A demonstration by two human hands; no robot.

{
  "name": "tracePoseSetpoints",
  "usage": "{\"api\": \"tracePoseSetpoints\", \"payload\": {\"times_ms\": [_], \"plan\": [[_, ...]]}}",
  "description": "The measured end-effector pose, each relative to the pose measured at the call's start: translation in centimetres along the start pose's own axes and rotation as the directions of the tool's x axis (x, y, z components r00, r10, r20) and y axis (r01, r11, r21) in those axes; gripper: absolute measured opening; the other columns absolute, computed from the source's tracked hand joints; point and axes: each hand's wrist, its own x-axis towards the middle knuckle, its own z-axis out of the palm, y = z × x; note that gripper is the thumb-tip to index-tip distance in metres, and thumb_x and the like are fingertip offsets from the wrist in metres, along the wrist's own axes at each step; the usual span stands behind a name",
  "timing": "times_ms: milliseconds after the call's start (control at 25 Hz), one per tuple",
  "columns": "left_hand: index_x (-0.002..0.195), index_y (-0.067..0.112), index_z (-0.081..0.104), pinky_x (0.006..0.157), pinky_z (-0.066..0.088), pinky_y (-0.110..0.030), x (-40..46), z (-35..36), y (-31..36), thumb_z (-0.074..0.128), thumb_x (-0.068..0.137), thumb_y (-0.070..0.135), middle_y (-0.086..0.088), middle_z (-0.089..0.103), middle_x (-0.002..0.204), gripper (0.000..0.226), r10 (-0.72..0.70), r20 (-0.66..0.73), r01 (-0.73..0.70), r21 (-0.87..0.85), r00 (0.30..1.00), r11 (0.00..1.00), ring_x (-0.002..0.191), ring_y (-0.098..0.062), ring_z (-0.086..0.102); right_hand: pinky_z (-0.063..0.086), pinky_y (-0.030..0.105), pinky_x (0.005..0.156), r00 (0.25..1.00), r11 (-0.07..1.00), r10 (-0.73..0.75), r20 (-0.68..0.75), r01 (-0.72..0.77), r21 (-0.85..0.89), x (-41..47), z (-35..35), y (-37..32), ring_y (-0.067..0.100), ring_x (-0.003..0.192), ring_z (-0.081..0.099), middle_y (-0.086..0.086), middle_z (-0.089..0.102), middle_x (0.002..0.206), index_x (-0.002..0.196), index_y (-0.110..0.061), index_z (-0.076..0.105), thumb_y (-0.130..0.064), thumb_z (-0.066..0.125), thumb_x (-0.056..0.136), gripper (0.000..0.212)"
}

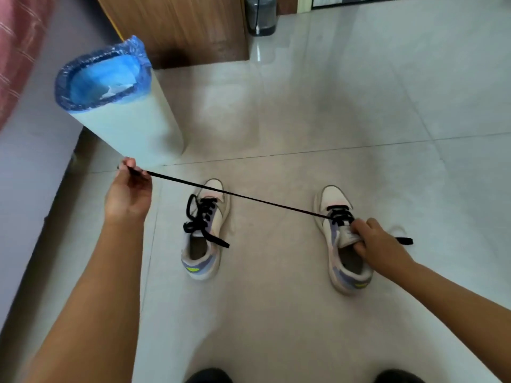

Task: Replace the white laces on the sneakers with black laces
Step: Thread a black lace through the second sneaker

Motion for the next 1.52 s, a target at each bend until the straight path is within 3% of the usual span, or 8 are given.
{"api": "tracePoseSetpoints", "payload": {"times_ms": [200,280,400,800,960,1160,1400,1520], "plan": [[0.080,0.013,0.054,0.033,0.026,-0.013,-6.6,5.2,-9.4,0.043,0.100,0.030,0.004,0.060,0.058,0.028,-0.262,-0.008,0.226,0.533,0.965,0.815,0.040,-0.004,0.042,0.046,0.042,0.053,0.993,0.987,-0.094,-0.068,0.084,-0.134,-0.2,0.1,0.2,0.040,0.070,0.057,0.021,0.051,0.095,0.110,-0.005,0.059,-0.002,0.064,0.075,0.035],[0.081,0.007,0.055,0.035,0.032,-0.013,-9.7,7.1,-14.0,0.048,0.098,0.016,-0.004,0.059,0.065,0.021,-0.416,0.044,0.314,0.587,0.908,0.747,0.041,-0.004,0.046,0.047,0.040,0.047,0.975,0.965,-0.175,-0.134,0.142,-0.222,-0.5,0.4,0.2,0.038,0.065,0.056,0.020,0.056,0.086,0.096,-0.004,0.064,-0.001,0.075,0.058,0.040],[0.081,0.004,0.057,0.054,0.051,-0.015,-12.5,8.0,-19.2,0.057,0.088,-0.006,-0.010,0.059,0.075,0.012,-0.528,0.048,0.375,0.649,0.848,0.662,0.054,-0.010,0.059,0.050,0.041,0.059,0.952,0.955,-0.260,-0.161,0.229,-0.188,-0.5,0.6,-0.2,0.039,0.077,0.058,0.018,0.061,0.093,0.091,-0.006,0.067,-0.006,0.076,0.057,0.036],[0.073,0.006,0.057,0.069,0.057,-0.023,-13.3,8.9,-25.2,0.063,0.081,-0.011,-0.007,0.060,0.069,0.019,-0.471,0.021,0.272,0.792,0.882,0.546,0.065,-0.016,0.061,0.040,0.044,0.091,0.981,0.978,-0.170,-0.099,0.180,0.106,-0.3,1.2,0.0,0.036,0.110,0.043,0.012,0.055,0.116,0.105,-0.007,0.067,-0.009,0.062,0.072,0.034],[0.072,0.009,0.060,0.076,0.056,-0.031,-12.5,8.8,-25.6,0.066,0.080,-0.006,-0.006,0.061,0.069,0.019,-0.473,0.115,0.127,0.884,0.873,0.449,0.066,-0.016,0.061,0.039,0.045,0.092,0.985,0.979,-0.153,-0.076,0.162,0.121,-0.4,1.1,-0.1,0.037,0.112,0.042,0.012,0.055,0.118,0.107,-0.007,0.066,-0.012,0.060,0.073,0.035],[0.074,0.008,0.060,0.068,0.056,-0.021,-12.1,9.1,-25.2,0.065,0.081,-0.008,-0.007,0.063,0.072,0.018,-0.539,0.163,0.125,0.881,0.826,0.457,0.067,-0.015,0.062,0.039,0.045,0.095,0.988,0.979,-0.139,-0.063,0.147,0.144,-0.4,0.9,-0.2,0.036,0.113,0.040,0.011,0.054,0.119,0.107,-0.007,0.066,-0.013,0.058,0.073,0.035],[0.076,0.008,0.065,0.070,0.057,-0.022,-11.7,9.3,-24.5,0.068,0.079,-0.008,-0.006,0.065,0.072,0.017,-0.630,0.255,0.050,0.904,0.734,0.425,0.067,-0.012,0.063,0.025,0.024,0.097,0.996,0.979,-0.078,-0.031,0.082,0.187,-0.2,0.4,-0.7,0.022,0.121,0.031,0.001,0.048,0.125,0.113,-0.012,0.065,-0.016,0.058,0.087,0.027],[0.073,0.013,0.064,0.062,0.051,-0.022,-11.6,9.3,-25.1,0.069,0.078,-0.005,-0.003,0.064,0.068,0.019,-0.580,0.283,-0.054,0.924,0.764,0.380,0.064,-0.011,0.060,0.028,0.026,0.096,0.998,0.988,-0.029,-0.055,0.037,0.149,0.4,0.9,-1.1,0.025,0.120,0.033,0.002,0.051,0.124,0.109,-0.010,0.067,-0.016,0.057,0.089,0.023]]}}
